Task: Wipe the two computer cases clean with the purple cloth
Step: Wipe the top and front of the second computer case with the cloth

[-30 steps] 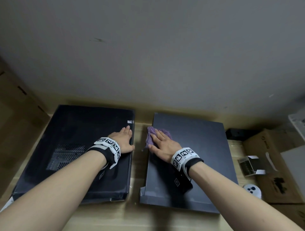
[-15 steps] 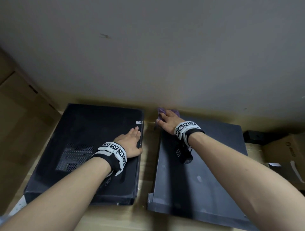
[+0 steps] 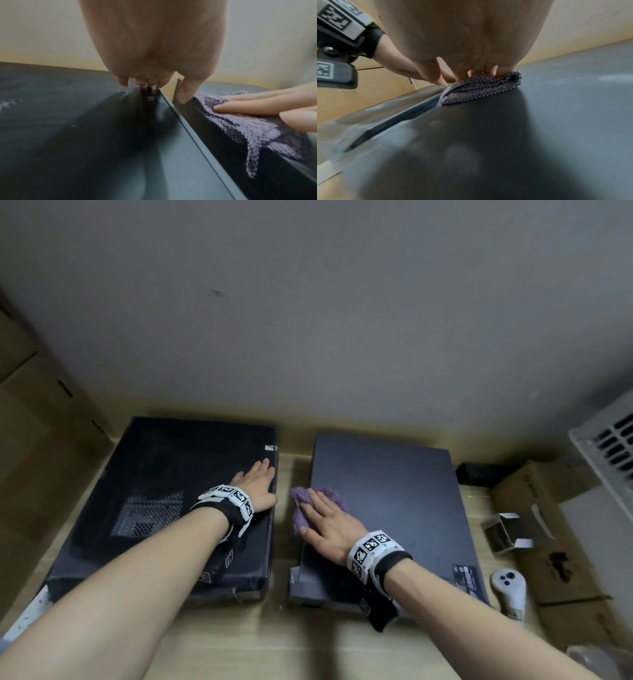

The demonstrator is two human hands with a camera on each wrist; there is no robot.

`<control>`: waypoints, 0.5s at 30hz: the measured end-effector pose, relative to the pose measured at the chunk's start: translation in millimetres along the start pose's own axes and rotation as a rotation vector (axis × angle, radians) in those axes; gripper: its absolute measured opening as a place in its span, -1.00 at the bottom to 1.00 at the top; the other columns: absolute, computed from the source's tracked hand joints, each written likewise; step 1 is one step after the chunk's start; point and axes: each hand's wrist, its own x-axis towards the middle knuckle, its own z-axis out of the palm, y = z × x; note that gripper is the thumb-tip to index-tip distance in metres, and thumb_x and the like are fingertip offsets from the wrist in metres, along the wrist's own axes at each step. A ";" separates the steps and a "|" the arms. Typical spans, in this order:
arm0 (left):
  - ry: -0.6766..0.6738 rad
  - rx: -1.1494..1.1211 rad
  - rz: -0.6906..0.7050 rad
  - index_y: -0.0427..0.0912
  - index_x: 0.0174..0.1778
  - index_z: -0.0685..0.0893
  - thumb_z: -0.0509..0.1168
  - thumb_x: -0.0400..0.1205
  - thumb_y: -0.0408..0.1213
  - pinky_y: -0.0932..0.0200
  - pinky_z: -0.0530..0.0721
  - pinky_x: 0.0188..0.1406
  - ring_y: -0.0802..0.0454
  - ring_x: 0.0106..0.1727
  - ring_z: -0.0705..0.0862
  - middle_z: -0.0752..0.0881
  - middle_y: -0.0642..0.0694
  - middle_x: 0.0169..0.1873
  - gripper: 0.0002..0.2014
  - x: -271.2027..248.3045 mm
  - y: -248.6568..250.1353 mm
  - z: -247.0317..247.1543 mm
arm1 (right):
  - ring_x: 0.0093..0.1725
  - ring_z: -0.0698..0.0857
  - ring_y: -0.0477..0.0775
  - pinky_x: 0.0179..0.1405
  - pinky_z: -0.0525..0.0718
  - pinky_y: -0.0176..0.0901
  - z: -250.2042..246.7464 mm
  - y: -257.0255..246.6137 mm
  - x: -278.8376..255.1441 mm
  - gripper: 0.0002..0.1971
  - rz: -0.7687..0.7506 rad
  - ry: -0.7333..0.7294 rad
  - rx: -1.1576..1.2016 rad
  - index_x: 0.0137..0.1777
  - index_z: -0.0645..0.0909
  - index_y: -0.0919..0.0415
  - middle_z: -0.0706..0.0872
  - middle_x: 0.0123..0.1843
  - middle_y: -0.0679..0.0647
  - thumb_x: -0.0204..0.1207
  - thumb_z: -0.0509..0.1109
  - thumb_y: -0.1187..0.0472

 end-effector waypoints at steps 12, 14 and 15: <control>0.118 -0.243 0.175 -0.14 0.67 0.23 0.03 0.67 -0.35 0.07 0.23 0.63 -0.05 0.65 0.27 0.21 -0.10 0.68 -0.43 -58.5 53.1 64.5 | 0.76 -0.12 0.09 0.72 -0.18 -0.07 57.5 -49.1 -92.4 -0.28 0.023 0.086 0.049 0.74 0.07 0.17 -0.07 0.78 0.15 0.69 0.00 -0.23; 0.124 -0.258 0.145 -0.07 0.64 0.30 0.02 0.68 -0.29 0.02 0.41 0.52 -0.14 0.56 0.43 0.38 -0.14 0.60 -0.47 -66.4 60.3 74.1 | 0.76 -0.11 0.08 0.71 -0.18 -0.10 62.3 -50.8 -104.3 -0.30 0.035 0.107 0.042 0.74 0.08 0.17 -0.06 0.78 0.14 0.71 0.00 -0.20; 0.132 -0.259 0.121 -0.05 0.62 0.32 0.01 0.69 -0.26 -0.01 0.47 0.46 -0.19 0.51 0.48 0.44 -0.17 0.56 -0.49 -70.7 63.5 77.5 | 0.76 -0.10 0.07 0.72 -0.17 -0.10 64.0 -50.4 -109.6 -0.31 0.042 0.112 0.040 0.74 0.08 0.16 -0.06 0.78 0.14 0.72 -0.01 -0.20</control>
